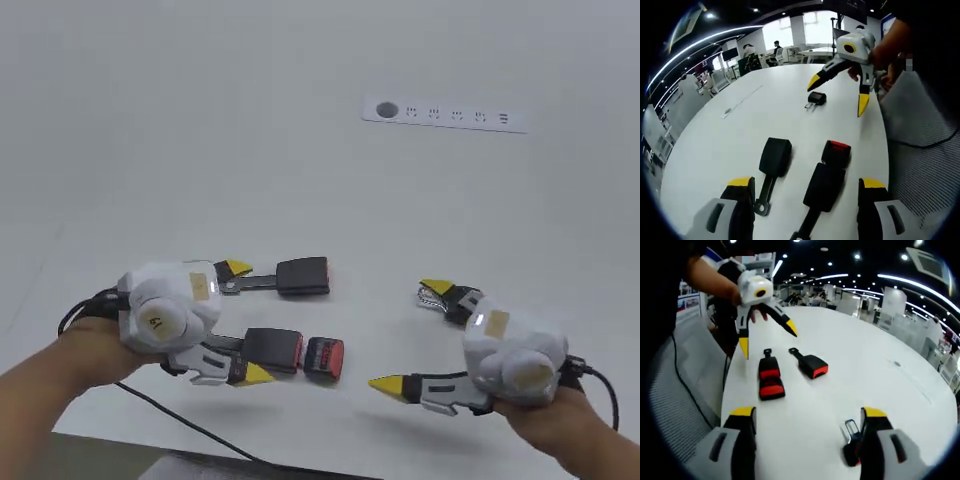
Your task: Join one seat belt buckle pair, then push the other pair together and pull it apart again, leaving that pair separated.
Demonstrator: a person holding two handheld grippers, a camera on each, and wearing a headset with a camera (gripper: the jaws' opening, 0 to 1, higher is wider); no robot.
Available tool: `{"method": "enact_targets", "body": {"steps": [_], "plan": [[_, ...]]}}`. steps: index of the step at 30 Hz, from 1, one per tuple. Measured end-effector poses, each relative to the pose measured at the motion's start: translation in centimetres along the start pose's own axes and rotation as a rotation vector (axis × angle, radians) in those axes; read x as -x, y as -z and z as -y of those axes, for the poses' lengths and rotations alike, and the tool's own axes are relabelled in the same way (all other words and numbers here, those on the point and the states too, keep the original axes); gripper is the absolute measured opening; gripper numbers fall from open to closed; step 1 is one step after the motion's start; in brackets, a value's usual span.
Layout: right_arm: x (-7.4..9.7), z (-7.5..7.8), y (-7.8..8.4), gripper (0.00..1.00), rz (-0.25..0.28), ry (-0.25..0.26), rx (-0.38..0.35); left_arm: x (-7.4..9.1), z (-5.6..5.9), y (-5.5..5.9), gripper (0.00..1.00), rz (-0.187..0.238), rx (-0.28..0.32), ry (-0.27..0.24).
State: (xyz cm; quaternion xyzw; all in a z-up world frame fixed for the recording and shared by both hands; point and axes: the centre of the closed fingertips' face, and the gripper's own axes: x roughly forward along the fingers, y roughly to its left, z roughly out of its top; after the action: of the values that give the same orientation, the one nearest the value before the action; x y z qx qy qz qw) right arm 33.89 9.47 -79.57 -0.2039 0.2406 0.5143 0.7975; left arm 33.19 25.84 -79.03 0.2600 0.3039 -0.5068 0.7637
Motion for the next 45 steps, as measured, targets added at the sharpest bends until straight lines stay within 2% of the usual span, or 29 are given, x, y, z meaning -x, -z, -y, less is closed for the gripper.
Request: {"method": "enact_targets", "body": {"steps": [3, 6, 9, 13, 16, 17, 19, 23, 25, 27, 28, 29, 30, 32, 33, 38, 40, 43, 45], "plan": [[1.5, 2.1, 0.8, 0.86, 0.002, 0.024, -0.034, 0.2, -1.3, -0.9, 0.86, 0.019, 0.001, -0.013], [2.6, 4.0, 1.8, 0.84, -0.012, 0.036, -0.057, -0.1, -2.9, -1.7, 0.84, 0.037, -0.024, -0.032], [3.5, 5.6, 2.9, 0.81, -0.036, 0.042, -0.056, -1.3, -3.9, -1.6, 0.83, 0.001, -0.019, -0.021], [3.9, 6.7, 4.2, 0.79, -0.063, 0.019, -0.057, -2.8, -4.7, -1.7, 0.82, -0.015, -0.037, -0.004], [3.7, 6.9, 5.4, 0.77, -0.091, -0.008, -0.073, -4.1, -5.2, -1.3, 0.79, -0.034, -0.049, 0.011], [3.6, 6.9, 5.7, 0.75, -0.097, -0.020, -0.081, -4.6, -5.4, -0.7, 0.76, -0.062, -0.066, 0.018], [3.3, 6.8, 6.1, 0.75, -0.105, -0.038, -0.082, -5.5, -5.4, -0.1, 0.74, -0.088, -0.061, 0.036], [2.8, 7.0, 7.1, 0.73, -0.126, -0.064, -0.074, -6.7, -5.4, 0.4, 0.72, -0.102, -0.058, 0.063], [2.5, 7.1, 7.2, 0.71, -0.126, -0.075, -0.095, -7.2, -5.5, 0.6, 0.68, -0.108, -0.065, 0.070], [1.9, 7.2, 7.5, 0.68, -0.148, -0.075, -0.101, -7.8, -5.9, 1.4, 0.61, -0.129, -0.052, 0.070], [1.8, 7.2, 7.6, 0.67, -0.152, -0.080, -0.092, -7.9, -5.5, 1.5, 0.60, -0.126, -0.021, 0.109], [1.6, 7.0, 7.4, 0.67, -0.148, -0.095, -0.082, -8.2, -6.1, 0.9, 0.59, -0.081, 0.027, 0.074], [1.4, 7.0, 7.4, 0.67, -0.150, -0.105, -0.077, -8.2, -6.2, 1.1, 0.60, -0.098, 0.047, 0.085], [1.3, 7.0, 7.5, 0.64, -0.157, -0.115, -0.063, -8.3, -6.4, 1.1, 0.62, -0.098, 0.038, 0.086], [1.3, 7.0, 7.5, 0.62, -0.156, -0.122, -0.060, -8.3, -6.1, 1.0, 0.62, -0.096, 0.025, 0.102], [1.1, 6.7, 7.9, 0.53, -0.175, -0.149, -0.046, -8.4, -5.6, 0.8, 0.57, -0.093, -0.015, 0.145], [1.0, 6.6, 7.6, 0.52, -0.159, -0.153, -0.037, -8.4, -5.7, 0.7, 0.56, -0.093, -0.014, 0.145], [1.1, 6.8, 7.5, 0.46, -0.159, -0.154, -0.031, -8.5, -6.3, 0.5, 0.49, -0.089, 0.009, 0.129], [1.1, 6.8, 7.5, 0.41, -0.161, -0.159, -0.008, -8.5, -6.0, 0.3, 0.40, -0.083, 0.020, 0.136]]}}
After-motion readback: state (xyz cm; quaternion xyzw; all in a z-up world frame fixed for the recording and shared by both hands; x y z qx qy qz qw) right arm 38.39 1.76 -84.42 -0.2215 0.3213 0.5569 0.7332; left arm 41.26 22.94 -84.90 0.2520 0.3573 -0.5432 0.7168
